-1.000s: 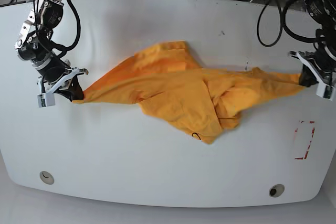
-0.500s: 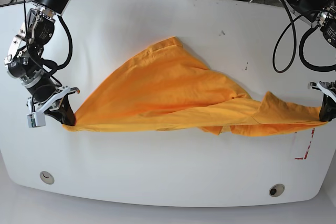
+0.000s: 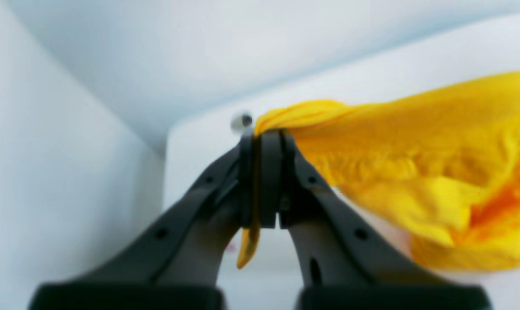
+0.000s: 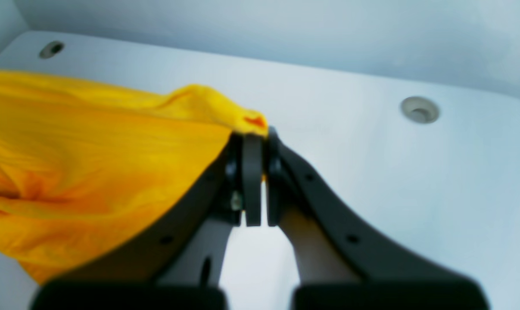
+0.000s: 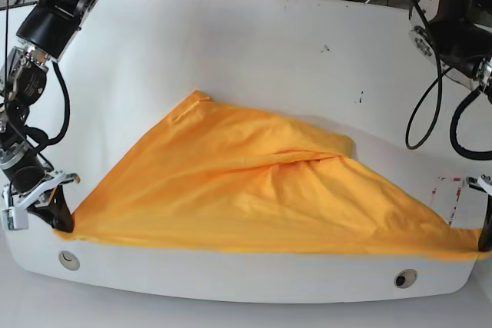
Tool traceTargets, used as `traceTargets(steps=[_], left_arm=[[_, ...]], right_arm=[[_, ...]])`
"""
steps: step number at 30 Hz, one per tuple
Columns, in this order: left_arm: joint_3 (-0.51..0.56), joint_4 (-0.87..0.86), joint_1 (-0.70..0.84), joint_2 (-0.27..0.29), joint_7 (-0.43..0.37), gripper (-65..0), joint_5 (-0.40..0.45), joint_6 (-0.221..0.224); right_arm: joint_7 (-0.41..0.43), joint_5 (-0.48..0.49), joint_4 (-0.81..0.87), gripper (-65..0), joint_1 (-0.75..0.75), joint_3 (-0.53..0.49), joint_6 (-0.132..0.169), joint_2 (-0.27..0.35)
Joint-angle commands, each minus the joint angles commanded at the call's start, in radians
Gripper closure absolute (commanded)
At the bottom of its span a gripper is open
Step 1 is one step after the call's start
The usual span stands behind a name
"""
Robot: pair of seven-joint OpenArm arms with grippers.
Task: Layout the t-shirt on the table in an organized manner, then fold the t-shirt properly
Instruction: 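Lift the t-shirt with both grippers and stretch it apart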
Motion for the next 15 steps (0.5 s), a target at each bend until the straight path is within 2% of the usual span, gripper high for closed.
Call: traceTargets(steps=[5, 9, 15], left_arm=[[0.071, -0.029, -0.155, 0.006, 0.0, 0.0, 0.0, 0.0], [0.083, -0.091, -0.288, 0.032, 0.0, 0.0, 0.002, 0.0], [0.086, -0.267, -0.489, 0.046, 0.0, 0.0, 0.002, 0.0]], right_arm=[[0.0, 0.002, -0.057, 0.0, 0.118, -0.037, 0.002, 0.048], [0.0, 0.002, -0.107, 0.0, 0.239, -0.095, 0.002, 0.083], [0.0, 0.002, -0.195, 0.0, 0.419, -0.178, 0.0, 0.124]])
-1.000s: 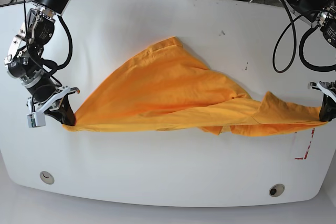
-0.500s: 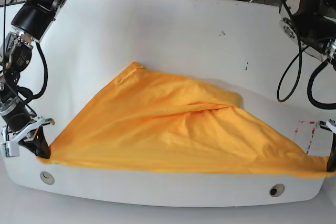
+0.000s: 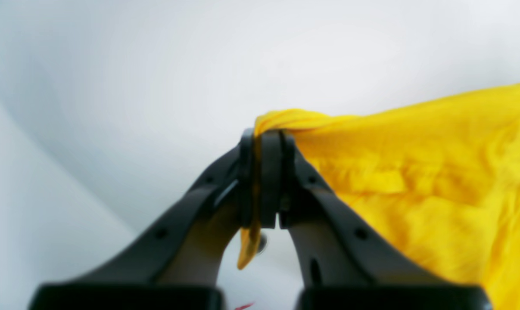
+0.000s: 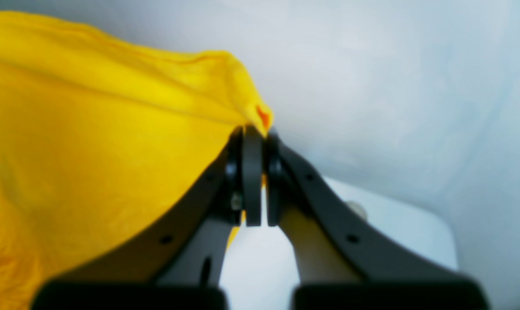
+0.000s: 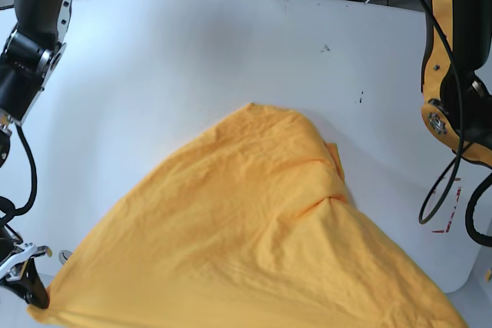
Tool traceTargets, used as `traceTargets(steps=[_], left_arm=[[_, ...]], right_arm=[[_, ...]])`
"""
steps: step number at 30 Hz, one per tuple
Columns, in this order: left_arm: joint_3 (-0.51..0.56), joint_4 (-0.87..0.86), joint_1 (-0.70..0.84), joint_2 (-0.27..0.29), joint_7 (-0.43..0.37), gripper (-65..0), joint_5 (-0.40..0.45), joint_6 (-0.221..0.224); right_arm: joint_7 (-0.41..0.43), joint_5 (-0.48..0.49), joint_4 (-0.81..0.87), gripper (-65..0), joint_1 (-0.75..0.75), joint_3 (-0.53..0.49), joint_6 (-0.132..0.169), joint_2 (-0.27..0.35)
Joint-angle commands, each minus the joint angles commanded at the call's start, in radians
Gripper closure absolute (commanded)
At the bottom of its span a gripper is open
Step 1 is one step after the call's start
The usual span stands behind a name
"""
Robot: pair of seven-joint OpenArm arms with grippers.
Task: Layout the t-shirt on the table in an organized manner, then fold the t-shirt properly
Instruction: 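Lift the t-shirt with both grippers and stretch it apart, then swing the held t-shirt and lay it flat across the table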
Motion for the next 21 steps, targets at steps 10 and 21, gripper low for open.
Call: traceTargets(steps=[10, 21], left_arm=[[0.0, -0.284, -0.157, -0.015, 0.0, 0.0, 0.0, 0.0], [0.0, -0.431, -0.157, -0.035, 0.0, 0.0, -0.008, 0.0]], right_arm=[[0.0, 0.0, -0.132, 0.0, 0.295, -0.152, 0.002, 0.057], [-0.081, 0.0, -0.157, 0.0, 0.442, -0.23, 0.006, 0.094]])
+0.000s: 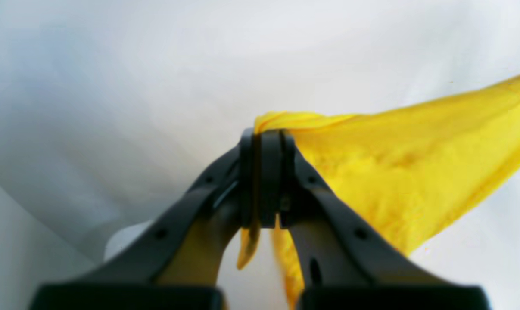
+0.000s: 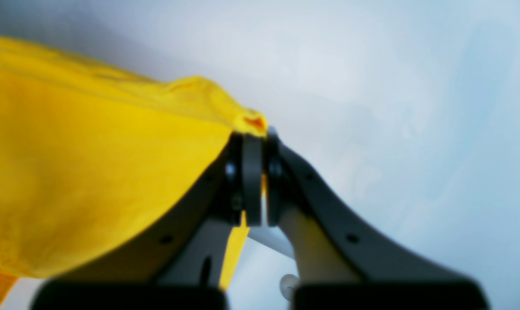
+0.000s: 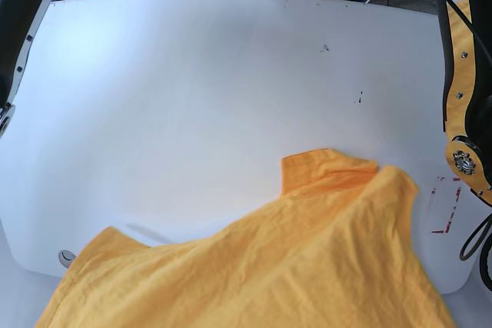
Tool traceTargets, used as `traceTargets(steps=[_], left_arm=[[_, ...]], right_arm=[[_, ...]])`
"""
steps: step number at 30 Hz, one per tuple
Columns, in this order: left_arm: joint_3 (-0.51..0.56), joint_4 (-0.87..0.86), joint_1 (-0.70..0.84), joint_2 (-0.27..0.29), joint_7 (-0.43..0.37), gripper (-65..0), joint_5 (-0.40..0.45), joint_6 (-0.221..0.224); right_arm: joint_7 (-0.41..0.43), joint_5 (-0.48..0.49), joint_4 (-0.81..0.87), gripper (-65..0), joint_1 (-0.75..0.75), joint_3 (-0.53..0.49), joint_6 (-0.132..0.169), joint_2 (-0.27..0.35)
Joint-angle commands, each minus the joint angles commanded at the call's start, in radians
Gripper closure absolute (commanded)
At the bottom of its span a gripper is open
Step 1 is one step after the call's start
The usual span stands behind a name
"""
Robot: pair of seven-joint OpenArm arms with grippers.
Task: Layout the t-shirt on the table in an organized manner, then fold the t-shirt properly
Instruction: 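Swing the held t-shirt and lay it flat across the table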
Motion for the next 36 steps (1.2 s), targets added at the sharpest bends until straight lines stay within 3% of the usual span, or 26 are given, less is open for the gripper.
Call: traceTargets(steps=[4, 13, 19, 25, 31, 36], left_arm=[[0.002, 0.0, 0.0, -0.026, 0.0, 0.0, -0.011, 0.0], [0.0, 0.002, 0.0, -0.071, 0.0, 0.0, -0.123, 0.0], [-0.006, 0.002, 0.194, -0.12, 0.0, 0.0, -0.241, 0.0], [-0.009, 0.028, 0.424, -0.164, 0.0, 0.0, -0.361, 0.0], [-0.012, 0.106, 0.659, -0.167, 0.0, 0.0, -0.422, 0.0], [-0.075, 0.184, 0.862, -0.166, 0.0, 0.0, -0.456, 0.0]], right_arm=[[-0.011, 0.014, 0.014, 0.0, -0.068, 0.029, 0.0, -0.002], [-0.017, 0.112, 0.121, 0.0, -0.342, 0.147, -0.002, 0.003], [-0.028, 0.135, 0.213, 0.0, -0.569, 0.253, -0.003, -0.005], [-0.034, 0.137, 0.341, 0.0, -0.799, 0.353, -0.002, -0.055], [-0.034, 0.137, 0.45, 0.0, -0.996, 0.419, -0.002, -0.11], [-0.034, 0.135, 0.534, 0.0, -1.162, 0.497, -0.002, -0.163]])
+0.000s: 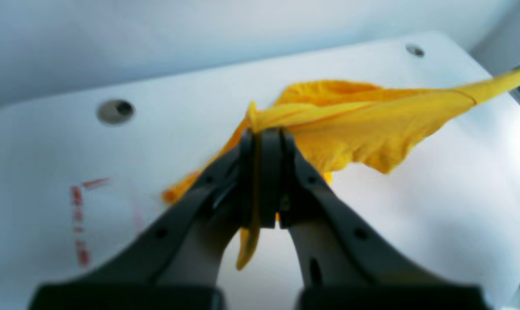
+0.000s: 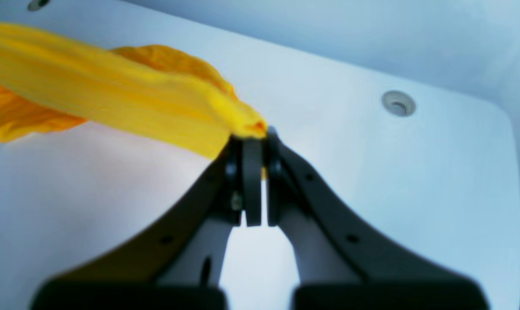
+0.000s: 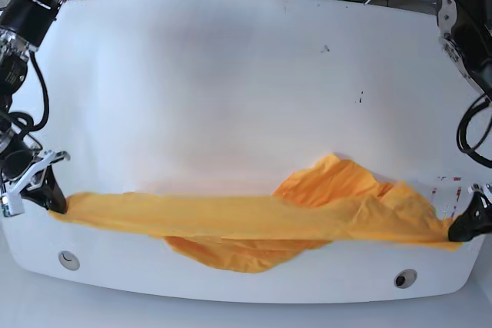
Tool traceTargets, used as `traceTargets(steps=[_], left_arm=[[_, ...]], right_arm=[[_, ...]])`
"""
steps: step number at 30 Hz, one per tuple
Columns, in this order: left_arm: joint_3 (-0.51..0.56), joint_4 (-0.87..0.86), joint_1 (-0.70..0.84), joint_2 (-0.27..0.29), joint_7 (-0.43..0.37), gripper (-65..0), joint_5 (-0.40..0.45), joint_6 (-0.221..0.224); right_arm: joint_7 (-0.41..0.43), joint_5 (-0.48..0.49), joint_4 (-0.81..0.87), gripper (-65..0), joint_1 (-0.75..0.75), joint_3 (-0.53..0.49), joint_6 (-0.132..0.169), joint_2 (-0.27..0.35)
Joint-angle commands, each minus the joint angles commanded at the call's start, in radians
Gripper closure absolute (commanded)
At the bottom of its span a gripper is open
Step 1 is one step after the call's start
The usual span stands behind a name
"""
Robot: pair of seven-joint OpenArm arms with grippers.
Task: Layout the t-shirt on the table in an organized manner, then fold the t-shirt properly
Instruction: 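Swing the held t-shirt and lay it flat across the table, then open both grippers to release the t-shirt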
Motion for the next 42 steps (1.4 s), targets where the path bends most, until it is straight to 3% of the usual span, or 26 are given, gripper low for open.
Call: traceTargets(steps=[8, 16, 28, 42], left_arm=[[-0.087, 0.087, 0.313, 0.002, 0.0, 0.0, -0.08, 0.0], [-0.138, 0.157, 0.592, 0.006, 0.0, 0.0, -0.083, 0.0], [-0.247, 0.226, 0.858, 0.034, 0.0, 0.0, -0.164, 0.0], [-0.292, 0.224, 1.042, 0.026, 0.0, 0.0, -0.169, 0.0]], right_arm=[[0.0, 0.0, 0.118, 0.0, -0.244, 0.055, 0.002, -0.095], [0.0, 0.0, 0.138, 0.0, -0.408, 0.068, 0.002, -0.186], [0.002, -0.002, 0.138, 0.0, -0.559, 0.069, 0.002, -0.206], [0.002, -0.006, 0.138, -1.7, -0.644, 0.069, -0.008, -0.245]])
